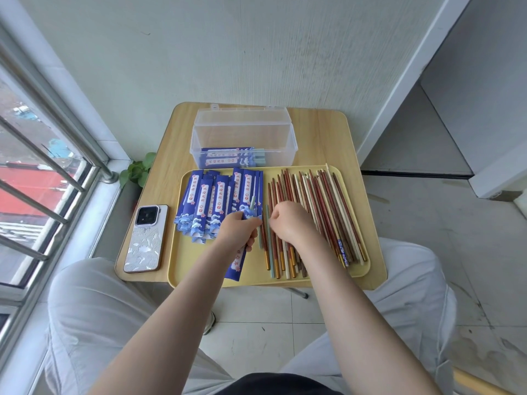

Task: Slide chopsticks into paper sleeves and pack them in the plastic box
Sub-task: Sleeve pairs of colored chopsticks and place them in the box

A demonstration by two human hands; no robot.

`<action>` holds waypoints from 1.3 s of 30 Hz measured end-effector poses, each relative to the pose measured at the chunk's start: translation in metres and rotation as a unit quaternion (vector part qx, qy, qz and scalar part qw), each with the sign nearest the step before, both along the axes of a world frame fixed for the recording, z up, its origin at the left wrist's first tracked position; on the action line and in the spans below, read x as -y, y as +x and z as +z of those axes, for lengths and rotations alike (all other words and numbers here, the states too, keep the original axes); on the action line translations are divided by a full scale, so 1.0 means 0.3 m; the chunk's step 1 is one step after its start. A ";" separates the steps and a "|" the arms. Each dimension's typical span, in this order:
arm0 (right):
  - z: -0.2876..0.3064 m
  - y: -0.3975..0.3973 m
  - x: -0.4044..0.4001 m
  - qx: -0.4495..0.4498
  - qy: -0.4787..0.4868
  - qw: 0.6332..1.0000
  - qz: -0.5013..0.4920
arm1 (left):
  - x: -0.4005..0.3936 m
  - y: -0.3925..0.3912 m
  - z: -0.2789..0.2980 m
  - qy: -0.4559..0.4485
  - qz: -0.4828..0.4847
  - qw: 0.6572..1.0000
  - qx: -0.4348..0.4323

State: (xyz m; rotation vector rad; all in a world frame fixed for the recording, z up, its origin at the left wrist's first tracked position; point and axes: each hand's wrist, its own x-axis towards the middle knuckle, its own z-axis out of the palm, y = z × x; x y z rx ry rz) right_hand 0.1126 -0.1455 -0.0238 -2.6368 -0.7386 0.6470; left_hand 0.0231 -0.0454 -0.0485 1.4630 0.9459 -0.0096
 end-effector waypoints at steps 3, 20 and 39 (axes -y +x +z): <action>-0.014 -0.031 -0.013 0.006 -0.089 0.996 0.024 | 0.013 -0.004 -0.031 0.046 -0.009 0.998 -0.036; 0.005 -0.096 -0.053 0.022 -0.131 0.991 0.001 | 0.028 -0.011 -0.059 0.110 -0.025 0.991 -0.075; 0.117 0.027 0.042 -0.214 0.283 0.929 -0.105 | 0.017 -0.013 0.038 -0.147 0.042 0.977 0.146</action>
